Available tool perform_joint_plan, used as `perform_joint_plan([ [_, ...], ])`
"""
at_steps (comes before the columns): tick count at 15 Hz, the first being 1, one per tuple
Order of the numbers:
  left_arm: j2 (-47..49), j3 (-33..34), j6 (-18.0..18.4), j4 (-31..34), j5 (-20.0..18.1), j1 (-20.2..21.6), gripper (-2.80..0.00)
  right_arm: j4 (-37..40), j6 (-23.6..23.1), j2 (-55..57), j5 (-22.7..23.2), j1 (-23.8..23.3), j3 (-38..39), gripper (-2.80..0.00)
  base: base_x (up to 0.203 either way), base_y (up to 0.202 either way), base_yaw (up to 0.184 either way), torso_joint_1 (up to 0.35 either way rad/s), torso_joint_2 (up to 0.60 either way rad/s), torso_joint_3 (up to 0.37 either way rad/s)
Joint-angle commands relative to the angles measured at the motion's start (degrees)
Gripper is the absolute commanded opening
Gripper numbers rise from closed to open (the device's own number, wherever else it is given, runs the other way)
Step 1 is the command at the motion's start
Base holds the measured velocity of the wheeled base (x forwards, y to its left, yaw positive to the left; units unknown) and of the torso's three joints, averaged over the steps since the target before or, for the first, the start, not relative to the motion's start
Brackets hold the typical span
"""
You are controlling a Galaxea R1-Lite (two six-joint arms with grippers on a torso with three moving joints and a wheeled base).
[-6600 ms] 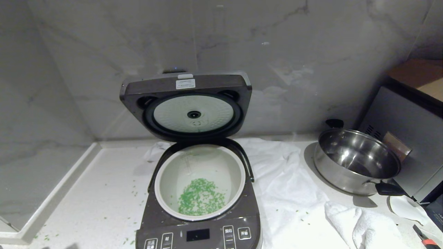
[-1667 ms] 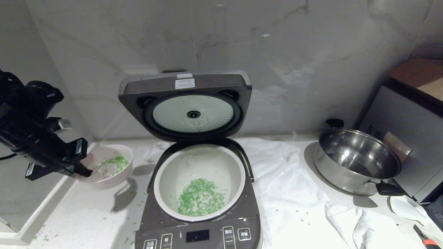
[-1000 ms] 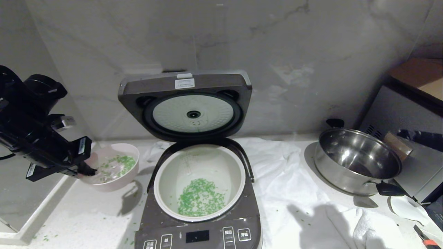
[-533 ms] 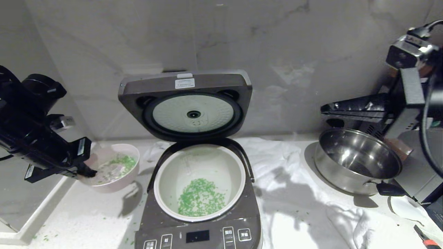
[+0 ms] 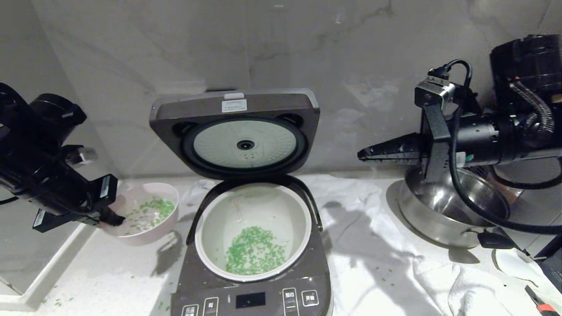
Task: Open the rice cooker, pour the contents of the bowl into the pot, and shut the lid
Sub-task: Pour the water from the bowl into the rice cooker
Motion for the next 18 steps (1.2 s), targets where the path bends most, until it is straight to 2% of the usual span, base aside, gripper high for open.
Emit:
perform_joint_plan([
  [1, -0.5, -0.2, -0.2, 0.6, 0.0, -0.2, -2.8, 0.1, 0.1, 8.3, 0.5, 0.0, -6.3, -2.8, 0.0, 0.0, 0.0, 0.0, 0.0, 0.0],
  [3, -0.5, 0.1, -0.2, 0.7, 0.0, -0.3, -2.8, 0.7, 0.2, 12.7, 0.6, 0.3, -11.7, -2.8, 0.0, 0.0, 0.0, 0.0, 0.0, 0.0],
  [7, -0.2, 0.6, -0.3, 0.7, -0.1, -1.4, -2.8, 1.9, 0.4, 16.7, 0.7, 1.2, -17.4, -2.8, 0.0, 0.0, 0.0, 0.0, 0.0, 0.0],
  [14, -0.9, 1.8, -1.3, 0.7, -0.1, -3.4, -2.8, 3.2, 1.1, 18.7, 0.8, 4.4, -20.6, -2.8, 0.0, 0.0, 0.0, 0.0, 0.0, 0.0],
  [18, -0.9, 1.7, -2.6, 0.7, -0.1, -5.7, -2.8, 3.2, 3.0, 20.4, 0.5, 3.5, -27.6, -2.8, 0.0, 0.0, 0.0, 0.0, 0.0, 0.0],
])
